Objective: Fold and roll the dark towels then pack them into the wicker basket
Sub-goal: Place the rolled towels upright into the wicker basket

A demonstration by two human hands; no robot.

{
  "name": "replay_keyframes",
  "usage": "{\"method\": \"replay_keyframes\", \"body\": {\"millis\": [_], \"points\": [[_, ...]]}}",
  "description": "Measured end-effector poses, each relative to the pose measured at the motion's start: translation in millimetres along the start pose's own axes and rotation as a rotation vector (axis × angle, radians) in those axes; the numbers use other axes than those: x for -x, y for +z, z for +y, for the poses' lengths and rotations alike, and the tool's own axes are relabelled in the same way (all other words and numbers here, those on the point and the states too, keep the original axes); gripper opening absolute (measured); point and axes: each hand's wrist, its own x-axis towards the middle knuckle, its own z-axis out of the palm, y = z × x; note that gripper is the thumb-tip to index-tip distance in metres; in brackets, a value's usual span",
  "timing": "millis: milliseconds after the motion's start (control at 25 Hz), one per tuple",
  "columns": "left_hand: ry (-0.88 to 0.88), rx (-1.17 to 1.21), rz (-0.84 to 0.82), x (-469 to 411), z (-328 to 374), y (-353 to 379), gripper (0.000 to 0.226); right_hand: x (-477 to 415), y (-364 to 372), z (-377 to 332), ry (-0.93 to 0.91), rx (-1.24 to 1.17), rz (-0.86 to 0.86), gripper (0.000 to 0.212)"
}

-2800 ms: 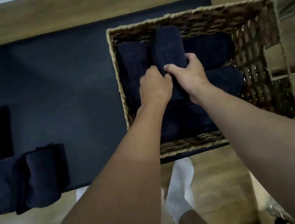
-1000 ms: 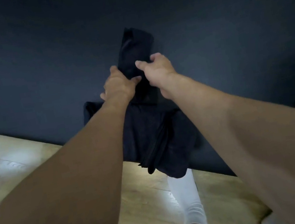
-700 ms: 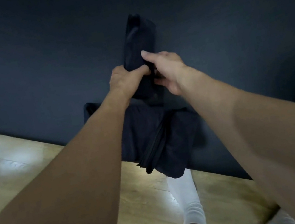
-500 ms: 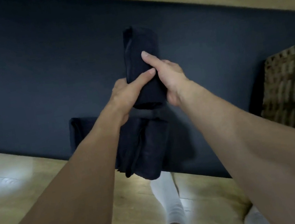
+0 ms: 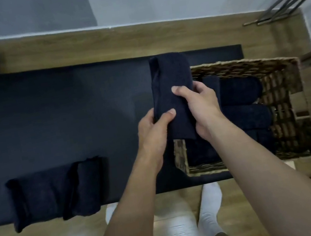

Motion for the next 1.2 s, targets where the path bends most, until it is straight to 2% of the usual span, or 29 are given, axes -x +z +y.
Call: {"method": "replay_keyframes", "body": {"millis": [200,400,520,600,760,840,960,1040,1120,1200], "points": [[-0.046,-0.100,-0.079,-11,-38,123,0.027,-27,-124,-4,-0.038,0.107,0.089,0.054],[-0.075,-0.261,-0.002,-51,-92,198,0.038,-94,-192,24,-0.011,0.098,0.111,0.056],[-0.166,-0.450,0.044,-79,-115,213,0.044,-131,-205,45,-0.029,0.153,0.066,0.063],[-0.207,-0.547,0.063,-95,-126,213,0.035,-154,-209,60,-0.026,0.177,0.062,0.066],[-0.168,-0.912,0.077,-111,-136,203,0.030,-179,-202,88,-0.036,0.221,0.055,0.060],[-0.139,-1.123,0.051,-115,-135,198,0.034,-185,-192,105,-0.094,0.348,0.060,0.055],[-0.123,-1.427,-0.048,-113,-121,194,0.037,-192,-178,112,-0.115,0.595,0.111,0.063],[-0.105,-1.458,-0.101,-107,-108,190,0.036,-190,-174,99,-0.047,0.776,0.152,0.069],[-0.061,-1.354,-0.074,-99,-93,184,0.034,-178,-169,80,-0.033,0.955,0.241,0.073],[0.001,-1.174,0.008,-86,-73,165,0.031,-150,-148,63,-0.223,0.960,0.339,0.068]]}}
